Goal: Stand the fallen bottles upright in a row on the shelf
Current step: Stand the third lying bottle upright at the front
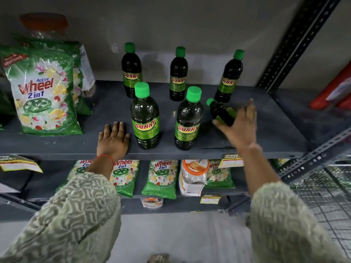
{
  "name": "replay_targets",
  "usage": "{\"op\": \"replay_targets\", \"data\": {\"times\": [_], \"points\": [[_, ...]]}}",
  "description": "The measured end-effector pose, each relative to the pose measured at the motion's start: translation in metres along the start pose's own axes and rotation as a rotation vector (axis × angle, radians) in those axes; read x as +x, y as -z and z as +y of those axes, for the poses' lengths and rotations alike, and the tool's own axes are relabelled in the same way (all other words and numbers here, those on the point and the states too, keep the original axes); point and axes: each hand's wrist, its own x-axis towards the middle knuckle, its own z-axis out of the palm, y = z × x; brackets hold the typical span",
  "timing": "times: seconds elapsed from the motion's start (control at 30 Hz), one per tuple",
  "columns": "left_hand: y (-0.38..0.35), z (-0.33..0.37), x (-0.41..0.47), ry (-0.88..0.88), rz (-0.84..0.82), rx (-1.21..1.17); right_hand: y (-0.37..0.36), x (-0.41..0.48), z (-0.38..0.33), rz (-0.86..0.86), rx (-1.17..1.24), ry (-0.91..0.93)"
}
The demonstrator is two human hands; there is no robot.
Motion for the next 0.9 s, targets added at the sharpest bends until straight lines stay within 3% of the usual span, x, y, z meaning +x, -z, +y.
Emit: {"op": "replay_targets", "data": {"times": [0.07, 0.13, 0.17, 0.23, 0.37, 0.5, 0.63, 0.83, 0.9], "points": [[-0.001, 0.001, -0.001, 0.001, -0.001, 0.021, 0.012, 0.039, 0.016, -0.274, -0.203, -0.126], [-0.002, 0.0, 0.0, 0.006, 0.002, 0.043, 0.008, 0.055, 0.023, -0.522, -0.168, -0.194], [-0.003, -0.001, 0.001, 0.003, 0.002, 0.061, 0.005, 0.056, 0.024, -0.54, -0.122, -0.205], [-0.005, -0.002, 0.002, -0.002, 0.006, 0.081, -0.005, 0.053, 0.026, -0.418, -0.069, -0.234], [-0.007, -0.002, 0.002, 0.007, 0.039, 0.075, -0.024, 0.039, 0.016, -0.012, 0.11, -0.269], [-0.01, -0.004, 0.003, 0.011, 0.043, 0.095, -0.048, 0.028, 0.004, 0.169, 0.421, -0.315], [-0.011, -0.006, 0.005, 0.009, 0.035, 0.123, -0.061, 0.029, 0.005, 0.185, 0.497, -0.254], [-0.009, -0.006, 0.005, 0.019, 0.025, 0.106, -0.065, 0.028, 0.018, 0.049, 0.726, -0.215], [-0.01, -0.005, 0.005, 0.012, 0.03, 0.123, -0.063, 0.029, 0.015, 0.02, 0.695, -0.248]]}}
